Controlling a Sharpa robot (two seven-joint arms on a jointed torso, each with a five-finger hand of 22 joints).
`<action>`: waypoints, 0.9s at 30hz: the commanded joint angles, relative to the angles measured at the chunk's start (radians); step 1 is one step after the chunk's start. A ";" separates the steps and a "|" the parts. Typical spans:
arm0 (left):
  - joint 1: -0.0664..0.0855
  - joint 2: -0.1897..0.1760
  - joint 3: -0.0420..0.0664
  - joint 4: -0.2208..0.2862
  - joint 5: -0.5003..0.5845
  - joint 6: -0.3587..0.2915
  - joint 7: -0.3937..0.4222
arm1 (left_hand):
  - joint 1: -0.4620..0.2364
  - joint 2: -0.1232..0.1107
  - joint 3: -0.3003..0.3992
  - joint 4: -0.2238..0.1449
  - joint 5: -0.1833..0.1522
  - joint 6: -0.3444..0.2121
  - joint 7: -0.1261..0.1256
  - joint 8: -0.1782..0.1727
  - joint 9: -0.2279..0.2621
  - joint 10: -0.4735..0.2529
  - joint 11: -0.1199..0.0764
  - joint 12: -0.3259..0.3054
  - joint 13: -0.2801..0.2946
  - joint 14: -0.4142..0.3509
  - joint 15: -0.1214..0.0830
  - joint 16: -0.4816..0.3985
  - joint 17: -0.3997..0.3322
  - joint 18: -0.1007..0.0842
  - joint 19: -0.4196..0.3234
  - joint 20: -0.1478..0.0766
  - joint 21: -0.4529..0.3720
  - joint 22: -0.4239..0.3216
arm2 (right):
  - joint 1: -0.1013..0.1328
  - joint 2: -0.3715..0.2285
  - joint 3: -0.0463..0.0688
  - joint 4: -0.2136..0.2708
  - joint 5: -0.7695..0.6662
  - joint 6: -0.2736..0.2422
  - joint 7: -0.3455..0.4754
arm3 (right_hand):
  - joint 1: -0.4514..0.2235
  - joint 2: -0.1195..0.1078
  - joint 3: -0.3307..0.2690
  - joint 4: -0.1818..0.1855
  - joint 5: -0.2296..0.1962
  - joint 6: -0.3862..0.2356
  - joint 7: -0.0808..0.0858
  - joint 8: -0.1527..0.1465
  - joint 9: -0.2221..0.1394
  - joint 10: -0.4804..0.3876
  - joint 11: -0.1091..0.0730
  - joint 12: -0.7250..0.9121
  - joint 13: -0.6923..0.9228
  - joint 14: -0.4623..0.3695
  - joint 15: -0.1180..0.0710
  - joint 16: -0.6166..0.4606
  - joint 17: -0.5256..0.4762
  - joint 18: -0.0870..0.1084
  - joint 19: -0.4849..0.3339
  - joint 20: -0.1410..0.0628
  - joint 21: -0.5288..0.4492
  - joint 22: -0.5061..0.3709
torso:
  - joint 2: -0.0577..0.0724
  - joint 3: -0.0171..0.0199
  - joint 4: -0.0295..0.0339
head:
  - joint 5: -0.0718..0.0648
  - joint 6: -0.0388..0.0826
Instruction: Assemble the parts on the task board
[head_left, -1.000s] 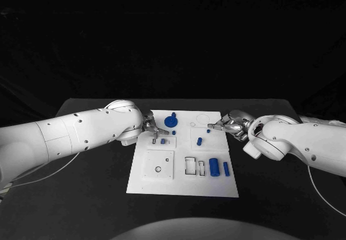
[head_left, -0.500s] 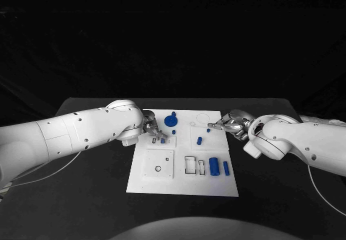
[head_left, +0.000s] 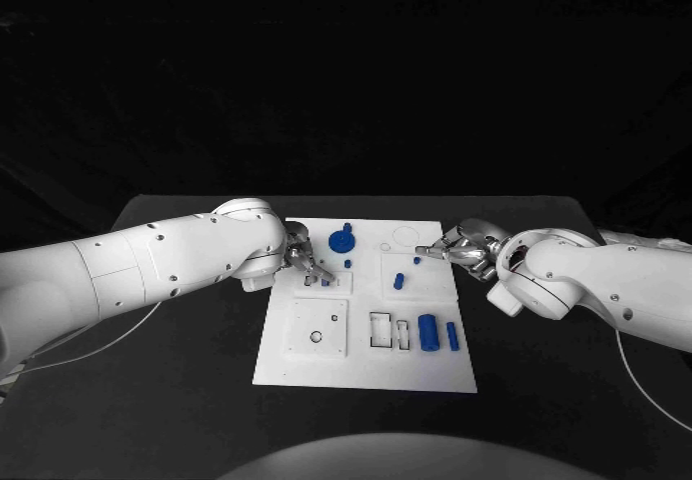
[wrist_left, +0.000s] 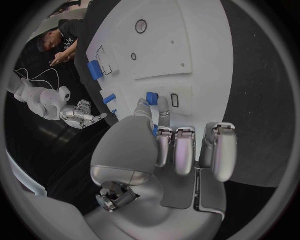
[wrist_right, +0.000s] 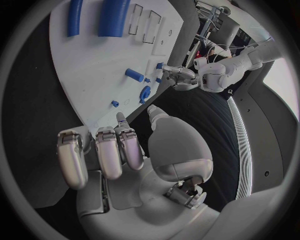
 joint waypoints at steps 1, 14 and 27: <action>0.000 0.006 0.000 -0.004 0.003 0.023 -0.005 | 0.009 0.006 0.006 0.002 -0.004 0.002 -0.005 -0.007 -0.001 0.104 -0.007 0.003 0.263 0.106 0.005 0.003 0.263 -0.008 0.105 0.006 0.002 0.263 | -0.001 0.001 0.000 0.001 -0.004 0.015 -0.002 | 0.000 0.011 -0.002 0.001 0.005 -0.008 0.012 0.004 0.001 0.107 0.006 0.007 0.264 0.106 0.005 0.006 0.263 -0.014 0.107 0.007 0.005 0.263 | 0.000 0.0000 -0.0001 | 0.001 0.000; 0.000 0.011 0.000 -0.014 0.004 0.004 0.007 | 0.002 0.015 0.004 0.008 -0.004 0.002 -0.002 -0.010 -0.003 0.104 -0.005 0.003 0.263 0.106 0.006 0.003 0.263 -0.008 0.105 0.006 0.002 0.263 | -0.001 -0.001 0.000 0.001 -0.004 0.016 -0.004 | 0.000 0.011 -0.002 0.001 0.005 -0.008 0.012 0.004 0.001 0.107 0.006 0.007 0.264 0.106 0.005 0.006 0.263 -0.014 0.107 0.007 0.005 0.263 | 0.000 0.0002 0.0000 | -0.001 -0.003; 0.000 0.014 0.000 -0.023 0.006 -0.013 0.016 | -0.003 0.020 0.003 0.008 -0.004 0.002 -0.001 -0.011 -0.004 0.104 -0.004 0.003 0.263 0.106 0.006 0.003 0.263 -0.008 0.105 0.006 0.002 0.263 | -0.001 -0.001 0.000 0.001 -0.004 0.019 -0.009 | 0.000 0.011 -0.002 0.001 0.005 -0.008 0.012 0.004 0.001 0.107 0.006 0.007 0.264 0.106 0.005 0.006 0.263 -0.014 0.107 0.007 0.005 0.263 | -0.001 0.0001 -0.0001 | -0.001 -0.002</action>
